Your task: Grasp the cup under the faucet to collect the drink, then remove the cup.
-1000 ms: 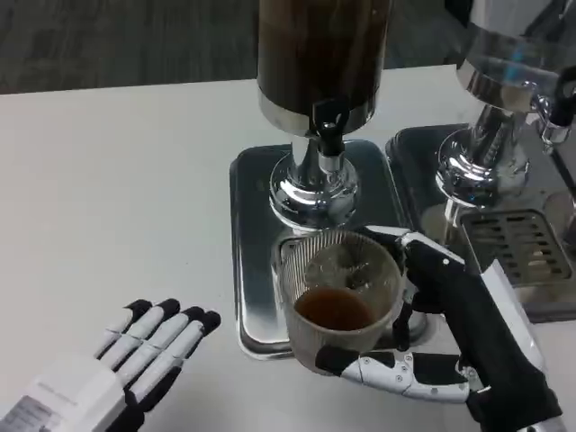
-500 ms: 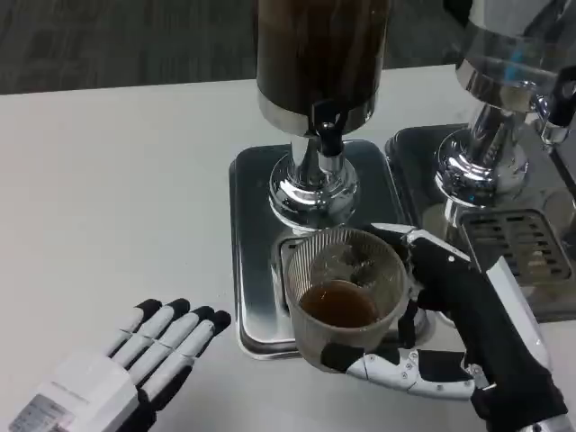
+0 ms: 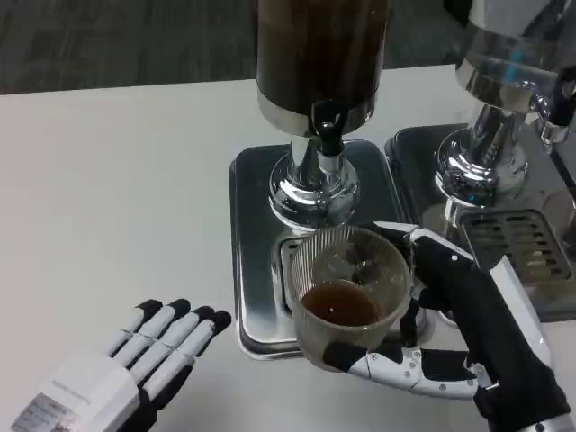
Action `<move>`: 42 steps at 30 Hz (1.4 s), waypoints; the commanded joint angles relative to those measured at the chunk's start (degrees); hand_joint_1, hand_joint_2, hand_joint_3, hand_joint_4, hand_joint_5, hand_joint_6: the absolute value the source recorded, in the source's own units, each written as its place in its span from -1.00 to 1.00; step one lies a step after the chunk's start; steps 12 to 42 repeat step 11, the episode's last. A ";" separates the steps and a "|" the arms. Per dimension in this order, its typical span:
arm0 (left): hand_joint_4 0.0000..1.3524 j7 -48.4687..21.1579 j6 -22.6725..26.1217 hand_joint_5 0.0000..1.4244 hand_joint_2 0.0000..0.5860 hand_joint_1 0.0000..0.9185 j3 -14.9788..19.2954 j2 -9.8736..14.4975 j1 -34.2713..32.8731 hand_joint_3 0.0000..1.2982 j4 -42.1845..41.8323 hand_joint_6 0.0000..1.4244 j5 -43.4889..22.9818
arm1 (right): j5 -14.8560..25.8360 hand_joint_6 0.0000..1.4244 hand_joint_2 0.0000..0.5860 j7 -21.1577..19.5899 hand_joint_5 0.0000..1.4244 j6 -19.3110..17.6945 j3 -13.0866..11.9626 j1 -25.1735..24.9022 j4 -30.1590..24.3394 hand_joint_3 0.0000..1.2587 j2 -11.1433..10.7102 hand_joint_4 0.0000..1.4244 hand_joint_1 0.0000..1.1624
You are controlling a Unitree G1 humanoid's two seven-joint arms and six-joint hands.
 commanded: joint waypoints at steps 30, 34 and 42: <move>-1.00 -1.22 0.52 -1.00 -0.35 -1.00 -0.28 -0.32 -0.79 -1.00 0.01 -1.00 -0.73 | 1.59 0.68 -0.55 -0.09 0.08 -0.18 -0.41 0.13 -1.93 -0.08 0.31 -0.11 0.78; -1.00 -1.22 0.52 -1.00 -0.35 -1.00 -0.28 -0.32 -0.79 -1.00 0.01 -1.00 -0.73 | 1.59 0.68 -0.55 -0.09 0.08 -0.18 -0.41 0.13 -1.93 -0.08 0.31 -0.11 0.78; -1.00 -1.22 0.52 -1.00 -0.35 -1.00 -0.28 -0.32 -0.79 -1.00 0.01 -1.00 -0.73 | 1.59 0.68 -0.55 -0.09 0.08 -0.18 -0.41 0.13 -1.93 -0.08 0.31 -0.11 0.78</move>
